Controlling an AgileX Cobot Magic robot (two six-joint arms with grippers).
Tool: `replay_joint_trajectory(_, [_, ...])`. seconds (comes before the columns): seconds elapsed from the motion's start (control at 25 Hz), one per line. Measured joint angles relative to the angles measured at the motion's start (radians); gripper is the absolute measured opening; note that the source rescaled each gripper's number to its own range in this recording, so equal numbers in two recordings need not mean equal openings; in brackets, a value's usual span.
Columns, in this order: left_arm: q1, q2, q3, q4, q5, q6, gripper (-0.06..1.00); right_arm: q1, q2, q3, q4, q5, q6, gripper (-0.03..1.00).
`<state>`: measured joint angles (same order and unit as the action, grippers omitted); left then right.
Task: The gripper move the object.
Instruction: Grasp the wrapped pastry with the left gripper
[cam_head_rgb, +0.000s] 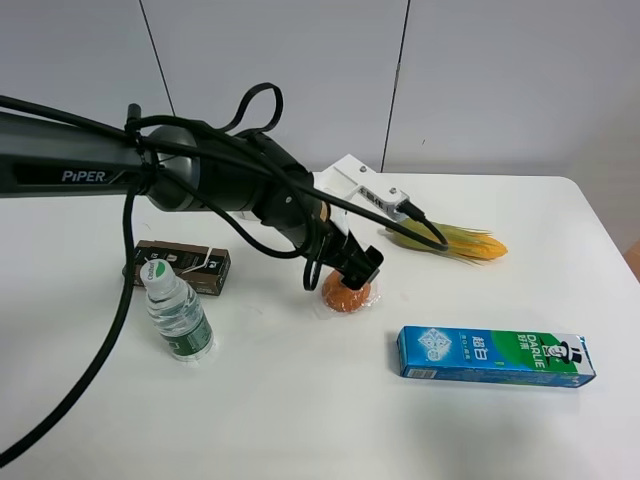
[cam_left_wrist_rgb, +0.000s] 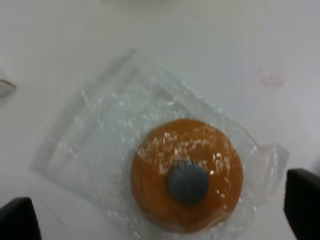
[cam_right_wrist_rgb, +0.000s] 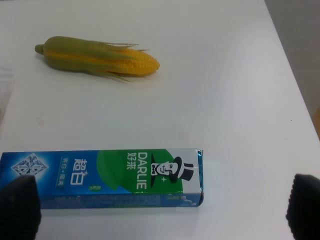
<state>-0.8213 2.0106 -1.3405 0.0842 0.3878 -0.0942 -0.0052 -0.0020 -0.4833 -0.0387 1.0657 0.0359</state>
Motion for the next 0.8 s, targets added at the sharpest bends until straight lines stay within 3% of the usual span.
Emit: replay_joint_trajectory(0.8, [0.0,0.074,0.0,0.0,-0.07,-0.101,1.0,0.0,0.0,0.0,0.0,0.0,0.0,1.0])
